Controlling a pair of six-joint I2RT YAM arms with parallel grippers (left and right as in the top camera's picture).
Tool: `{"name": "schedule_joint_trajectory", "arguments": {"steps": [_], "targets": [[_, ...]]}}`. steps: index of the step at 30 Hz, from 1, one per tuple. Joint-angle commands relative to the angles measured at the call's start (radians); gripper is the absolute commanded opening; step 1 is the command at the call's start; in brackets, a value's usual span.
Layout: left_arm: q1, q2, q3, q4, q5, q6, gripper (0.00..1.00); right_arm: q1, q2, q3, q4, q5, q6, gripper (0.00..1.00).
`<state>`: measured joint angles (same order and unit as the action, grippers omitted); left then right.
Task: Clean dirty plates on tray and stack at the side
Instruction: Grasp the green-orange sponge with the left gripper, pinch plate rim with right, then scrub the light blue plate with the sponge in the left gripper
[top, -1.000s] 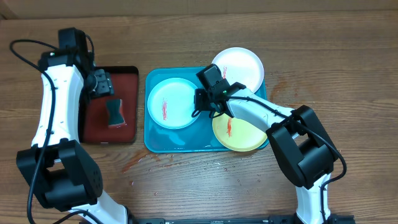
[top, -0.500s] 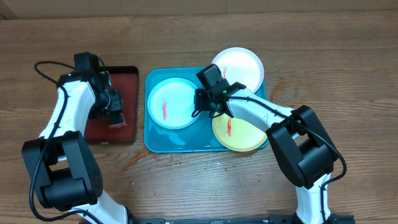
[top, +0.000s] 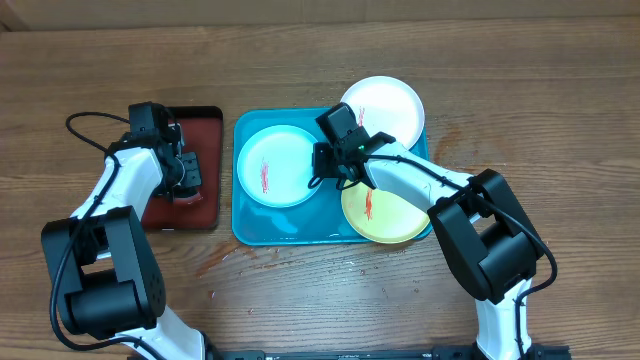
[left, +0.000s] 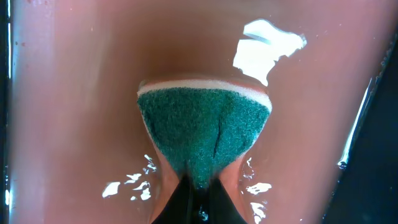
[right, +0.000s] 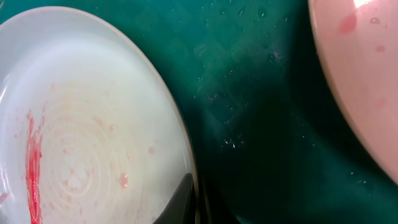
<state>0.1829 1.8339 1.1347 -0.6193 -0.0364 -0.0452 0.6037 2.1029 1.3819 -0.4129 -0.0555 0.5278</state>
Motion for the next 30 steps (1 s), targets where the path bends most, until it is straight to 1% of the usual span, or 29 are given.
{"name": "schedule_joint_trajectory", "arguments": {"steps": [1, 4, 8, 13, 15, 18, 23, 30], "targets": [[-0.008, 0.01, 0.005, -0.004, 0.017, -0.008, 0.04, 0.005, 0.039, -0.001, -0.019, 0.002, -0.004, 0.04], [-0.008, 0.009, 0.063, -0.071, 0.058, -0.007, 0.04, 0.005, 0.039, 0.0, -0.022, 0.002, -0.003, 0.04], [-0.008, 0.005, 0.212, -0.208, 0.109, -0.002, 0.04, -0.004, 0.039, 0.0, -0.022, -0.029, -0.003, 0.04], [-0.029, 0.002, 0.44, -0.391, 0.23, 0.057, 0.04, -0.029, 0.039, 0.0, -0.024, -0.111, -0.002, 0.04], [-0.052, 0.002, 0.497, -0.425, 0.271, 0.075, 0.04, -0.039, 0.039, 0.0, -0.027, -0.143, 0.003, 0.04], [-0.115, 0.002, 0.523, -0.431, 0.3, 0.079, 0.04, -0.045, 0.039, 0.0, -0.031, -0.179, 0.005, 0.04], [-0.227, 0.035, 0.513, -0.42, 0.288, 0.063, 0.04, -0.045, 0.039, 0.0, -0.031, -0.179, 0.005, 0.04], [-0.329, 0.154, 0.513, -0.409, 0.166, -0.053, 0.04, -0.045, 0.039, 0.0, -0.031, -0.178, 0.005, 0.04]]}}
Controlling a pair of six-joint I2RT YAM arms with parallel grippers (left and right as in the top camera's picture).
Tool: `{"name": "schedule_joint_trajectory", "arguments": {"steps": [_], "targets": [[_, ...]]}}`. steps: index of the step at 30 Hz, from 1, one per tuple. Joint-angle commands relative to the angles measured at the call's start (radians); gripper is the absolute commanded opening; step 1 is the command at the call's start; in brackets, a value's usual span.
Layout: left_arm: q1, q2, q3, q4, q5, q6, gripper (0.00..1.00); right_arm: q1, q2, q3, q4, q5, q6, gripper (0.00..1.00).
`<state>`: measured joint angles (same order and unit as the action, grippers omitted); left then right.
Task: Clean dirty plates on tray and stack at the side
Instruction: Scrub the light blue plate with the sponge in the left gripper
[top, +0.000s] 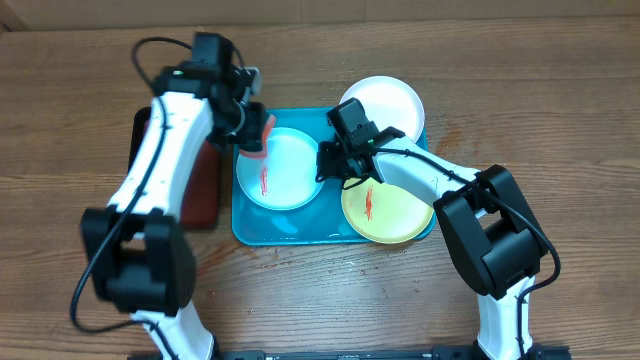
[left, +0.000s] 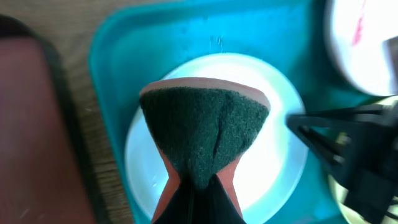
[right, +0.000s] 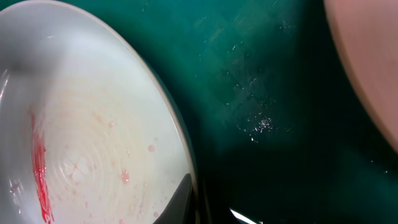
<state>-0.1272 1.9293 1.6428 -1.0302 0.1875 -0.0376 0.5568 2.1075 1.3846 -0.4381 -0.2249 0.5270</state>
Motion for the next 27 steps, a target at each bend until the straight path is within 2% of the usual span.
{"name": "schedule_joint_trajectory", "arguments": {"steps": [1, 5, 16, 18, 21, 22, 25, 27], "targets": [[-0.028, 0.079, 0.005, 0.0, -0.072, -0.076, 0.04, 0.002, 0.034, -0.002, -0.005, -0.008, 0.005, 0.04], [-0.055, 0.163, 0.005, -0.009, -0.121, -0.129, 0.04, 0.002, 0.034, -0.002, -0.005, -0.004, 0.005, 0.04], [-0.064, 0.232, 0.005, -0.045, -0.102, -0.117, 0.04, 0.002, 0.034, -0.002, -0.004, 0.007, 0.005, 0.04], [-0.065, 0.232, 0.005, -0.074, -0.01, -0.026, 0.04, 0.002, 0.034, -0.002, -0.003, 0.007, 0.005, 0.04], [-0.073, 0.232, 0.005, -0.141, 0.17, 0.18, 0.04, 0.002, 0.034, -0.002, 0.0, 0.007, 0.005, 0.04], [-0.076, 0.232, 0.005, -0.156, 0.178, 0.209, 0.05, 0.002, 0.034, -0.002, 0.0, 0.007, 0.005, 0.04], [-0.081, 0.232, 0.004, -0.161, 0.11, 0.195, 0.04, 0.002, 0.034, -0.002, 0.0, 0.007, 0.005, 0.04], [-0.081, 0.232, 0.004, -0.123, -0.035, 0.064, 0.04, 0.002, 0.034, -0.002, 0.0, 0.008, 0.005, 0.04]]}}
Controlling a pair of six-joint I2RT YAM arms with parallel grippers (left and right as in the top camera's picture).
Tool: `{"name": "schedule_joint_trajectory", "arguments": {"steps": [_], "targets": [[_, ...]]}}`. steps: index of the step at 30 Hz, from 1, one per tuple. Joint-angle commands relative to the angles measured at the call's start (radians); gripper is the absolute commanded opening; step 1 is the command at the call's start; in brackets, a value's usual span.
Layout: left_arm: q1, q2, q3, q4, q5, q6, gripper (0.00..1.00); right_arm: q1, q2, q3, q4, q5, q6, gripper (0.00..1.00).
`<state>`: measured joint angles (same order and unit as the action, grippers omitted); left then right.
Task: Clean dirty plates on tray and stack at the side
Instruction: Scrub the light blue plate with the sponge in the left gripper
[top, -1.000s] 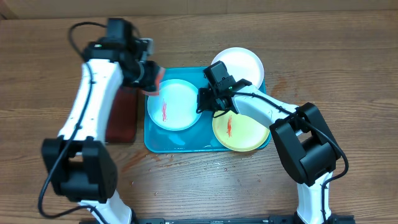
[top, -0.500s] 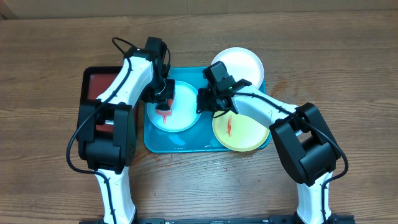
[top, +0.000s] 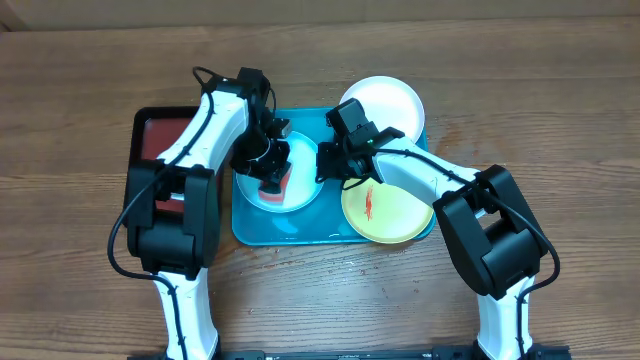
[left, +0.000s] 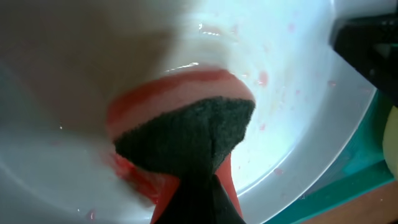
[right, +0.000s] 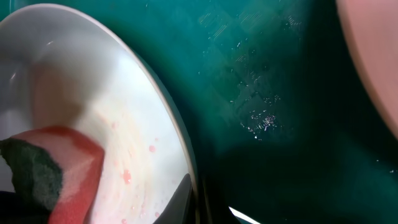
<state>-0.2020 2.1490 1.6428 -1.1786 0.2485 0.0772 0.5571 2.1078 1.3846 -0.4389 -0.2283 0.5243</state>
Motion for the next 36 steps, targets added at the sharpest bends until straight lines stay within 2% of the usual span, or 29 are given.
{"name": "schedule_joint_trajectory", "arguments": {"steps": [1, 4, 6, 11, 15, 21, 28, 36], "targets": [[-0.006, 0.012, 0.004, 0.037, -0.171, -0.119, 0.04, 0.001, 0.034, -0.002, 0.0, 0.014, 0.007, 0.04], [-0.006, 0.012, 0.004, 0.076, -0.426, -0.354, 0.04, 0.002, 0.034, -0.002, 0.001, 0.019, 0.007, 0.04], [-0.007, 0.012, 0.004, 0.1, -0.488, -0.433, 0.04, 0.002, 0.034, -0.002, 0.001, 0.023, 0.007, 0.04], [-0.019, 0.013, 0.004, 0.128, -0.487, -0.579, 0.04, 0.002, 0.034, -0.002, 0.003, 0.026, 0.007, 0.04], [-0.05, 0.013, -0.009, 0.079, -0.398, -0.64, 0.04, 0.002, 0.034, -0.002, 0.005, 0.029, 0.007, 0.04], [-0.117, 0.013, -0.102, 0.138, -0.281, -0.635, 0.04, 0.002, 0.034, -0.002, 0.009, 0.029, 0.007, 0.04], [-0.142, 0.013, -0.149, 0.246, -0.102, -0.428, 0.04, 0.002, 0.034, -0.002, 0.008, 0.029, 0.007, 0.04], [-0.049, 0.013, -0.089, 0.271, 0.199, -0.249, 0.04, 0.002, 0.034, -0.002, 0.009, 0.029, 0.007, 0.04]]}}
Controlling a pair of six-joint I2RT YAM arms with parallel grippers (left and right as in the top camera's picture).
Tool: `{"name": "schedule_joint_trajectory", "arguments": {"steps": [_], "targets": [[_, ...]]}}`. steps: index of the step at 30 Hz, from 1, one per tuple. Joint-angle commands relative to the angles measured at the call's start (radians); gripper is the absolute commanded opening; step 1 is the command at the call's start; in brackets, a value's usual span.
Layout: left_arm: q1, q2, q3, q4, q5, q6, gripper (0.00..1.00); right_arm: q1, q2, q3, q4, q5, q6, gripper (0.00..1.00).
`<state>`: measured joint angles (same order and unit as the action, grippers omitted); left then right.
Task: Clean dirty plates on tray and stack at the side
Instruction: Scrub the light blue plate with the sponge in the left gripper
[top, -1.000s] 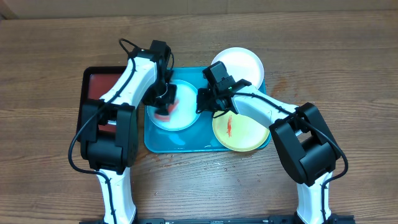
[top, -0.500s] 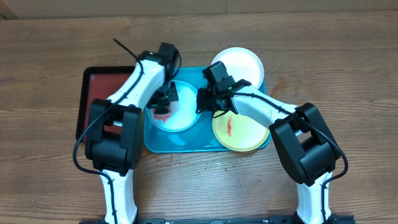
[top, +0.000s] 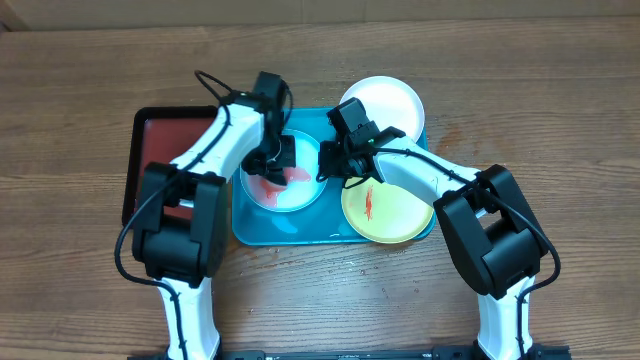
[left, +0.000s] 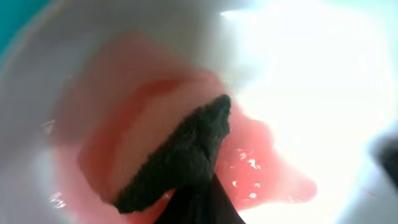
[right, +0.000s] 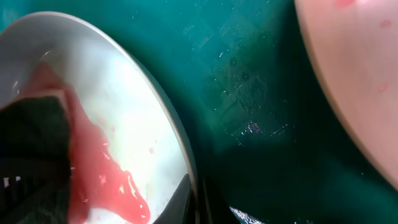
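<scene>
On the teal tray (top: 250, 225) lies a white plate (top: 305, 190) smeared with pink-red liquid (right: 106, 180). My left gripper (top: 272, 165) is shut on a sponge (left: 180, 158) with a dark green scrub face and pink body, pressed on that plate. At the plate's right rim my right gripper (top: 330, 165) is shut, one finger (right: 180, 196) inside the rim and one outside. A yellow plate (top: 385, 210) with a red streak sits at the tray's right. A white plate (top: 385, 100) lies at the tray's far right corner.
A dark red tray (top: 150, 150) sits left of the teal tray, partly under my left arm. Bare wooden table (top: 550, 120) surrounds both trays. Water drops glisten on the teal tray floor (right: 249, 124).
The sponge has shifted up and right on the white plate, and a pink-red puddle now spreads beside it. My right gripper keeps its hold on the plate's rim.
My left gripper first held the sponge in the dark red tray while my right gripper was shut on the rim of the streaked white plate. Then the sponge hung over that plate, then pressed on it. Now the streak is smeared into pink liquid.
</scene>
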<state>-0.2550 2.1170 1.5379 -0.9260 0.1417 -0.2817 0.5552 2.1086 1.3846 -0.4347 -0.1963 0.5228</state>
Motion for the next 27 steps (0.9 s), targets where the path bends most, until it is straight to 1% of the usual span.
{"name": "schedule_joint_trajectory", "arguments": {"steps": [1, 4, 7, 10, 13, 14, 16, 19, 20, 23, 27], "targets": [[0.014, 0.045, 0.021, 0.018, 0.325, 0.12, 0.04, 0.003, 0.033, -0.002, 0.005, -0.003, 0.009, 0.04], [0.041, 0.045, 0.023, 0.003, 0.329, 0.133, 0.04, 0.003, 0.033, -0.002, 0.005, -0.003, 0.009, 0.04], [0.051, 0.045, 0.023, -0.063, 0.31, 0.21, 0.04, 0.003, 0.033, -0.002, 0.005, -0.003, 0.009, 0.04], [0.052, 0.045, 0.023, -0.129, 0.235, 0.255, 0.04, 0.003, 0.033, -0.002, 0.005, -0.003, 0.009, 0.04], [0.052, 0.045, 0.023, -0.164, 0.176, 0.301, 0.04, 0.003, 0.033, -0.002, 0.005, -0.003, 0.009, 0.04], [0.052, 0.045, 0.023, -0.167, 0.123, 0.304, 0.04, 0.003, 0.033, -0.002, 0.004, -0.003, 0.009, 0.04], [0.052, 0.045, 0.023, -0.15, 0.015, 0.268, 0.04, 0.003, 0.033, -0.002, 0.003, -0.003, 0.009, 0.04], [0.052, 0.045, 0.023, -0.091, -0.206, 0.114, 0.04, 0.003, 0.033, -0.002, 0.003, -0.004, 0.009, 0.04], [0.052, 0.045, 0.023, -0.068, -0.259, 0.076, 0.04, 0.003, 0.033, -0.002, 0.003, -0.003, 0.009, 0.04], [0.051, 0.045, 0.023, -0.005, -0.322, 0.03, 0.04, 0.003, 0.033, -0.002, 0.004, -0.003, 0.009, 0.04], [0.051, 0.045, 0.023, 0.08, -0.344, -0.054, 0.04, 0.003, 0.033, -0.002, 0.004, -0.003, 0.008, 0.04]]}}
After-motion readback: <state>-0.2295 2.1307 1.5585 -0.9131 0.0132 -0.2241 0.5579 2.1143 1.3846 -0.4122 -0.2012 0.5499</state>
